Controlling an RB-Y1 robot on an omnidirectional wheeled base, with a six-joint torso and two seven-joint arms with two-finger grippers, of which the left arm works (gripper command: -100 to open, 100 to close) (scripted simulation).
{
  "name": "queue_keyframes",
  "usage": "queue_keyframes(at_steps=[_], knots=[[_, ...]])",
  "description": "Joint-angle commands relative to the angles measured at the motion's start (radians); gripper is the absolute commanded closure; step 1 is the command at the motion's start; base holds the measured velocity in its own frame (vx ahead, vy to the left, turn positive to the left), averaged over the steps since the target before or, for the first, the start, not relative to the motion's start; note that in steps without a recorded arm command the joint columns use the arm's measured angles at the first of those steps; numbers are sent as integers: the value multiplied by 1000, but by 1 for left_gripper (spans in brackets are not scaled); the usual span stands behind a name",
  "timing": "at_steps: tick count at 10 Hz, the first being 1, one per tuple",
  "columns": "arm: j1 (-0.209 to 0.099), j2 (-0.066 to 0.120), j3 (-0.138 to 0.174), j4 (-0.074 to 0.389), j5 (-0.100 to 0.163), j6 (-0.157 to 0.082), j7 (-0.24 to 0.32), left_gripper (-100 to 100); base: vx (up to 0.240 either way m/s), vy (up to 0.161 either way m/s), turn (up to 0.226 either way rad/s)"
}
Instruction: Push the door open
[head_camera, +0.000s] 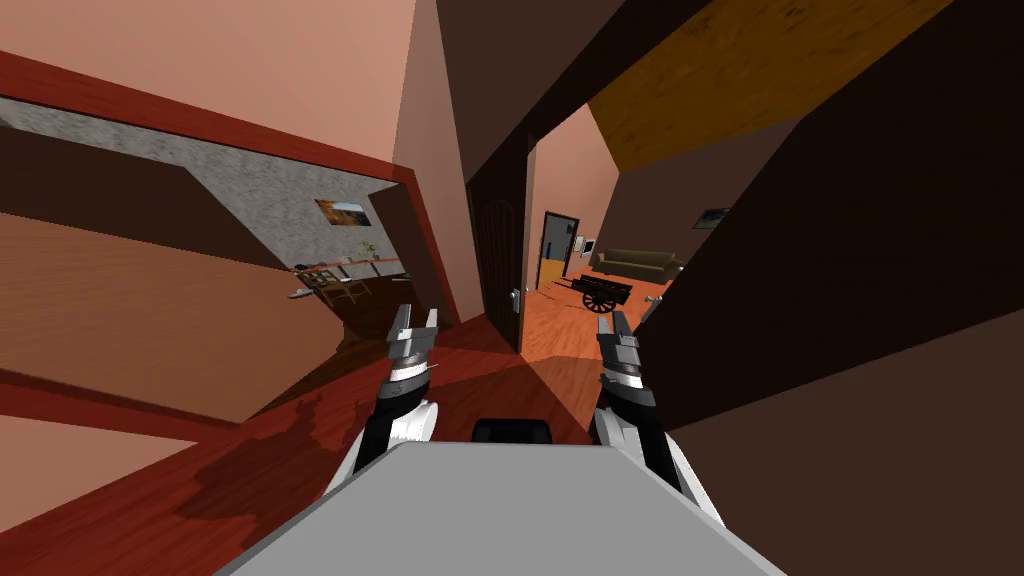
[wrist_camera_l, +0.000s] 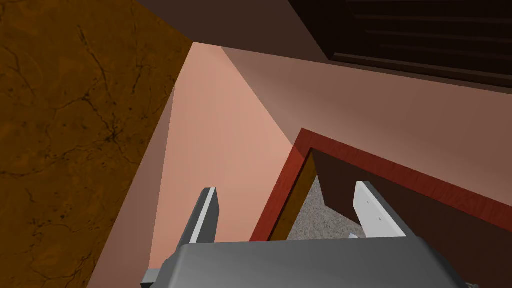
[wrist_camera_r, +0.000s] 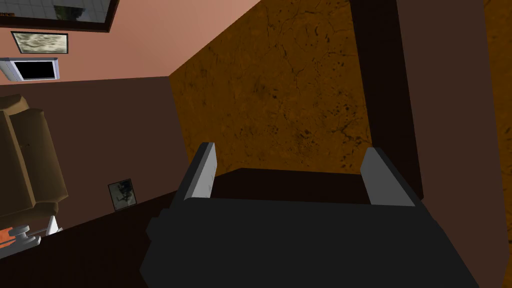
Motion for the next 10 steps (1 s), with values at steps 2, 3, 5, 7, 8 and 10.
queue_keyframes(at_steps=[2,3,5,7,8,10], knots=[[-33,29,-29,59,-3,21,6,-100,138,91,-153],[-41,35,-36,73,-4,25,8,-100,157,46,-99],[-68,56,-60,123,-6,43,13,-100,142,64,-121],[-101,80,-89,182,-9,63,20,-100,140,90,-149],[-113,88,-99,203,-10,71,22,-100,100,86,-143],[-138,104,-121,249,-13,86,27,-100,91,78,-108]])
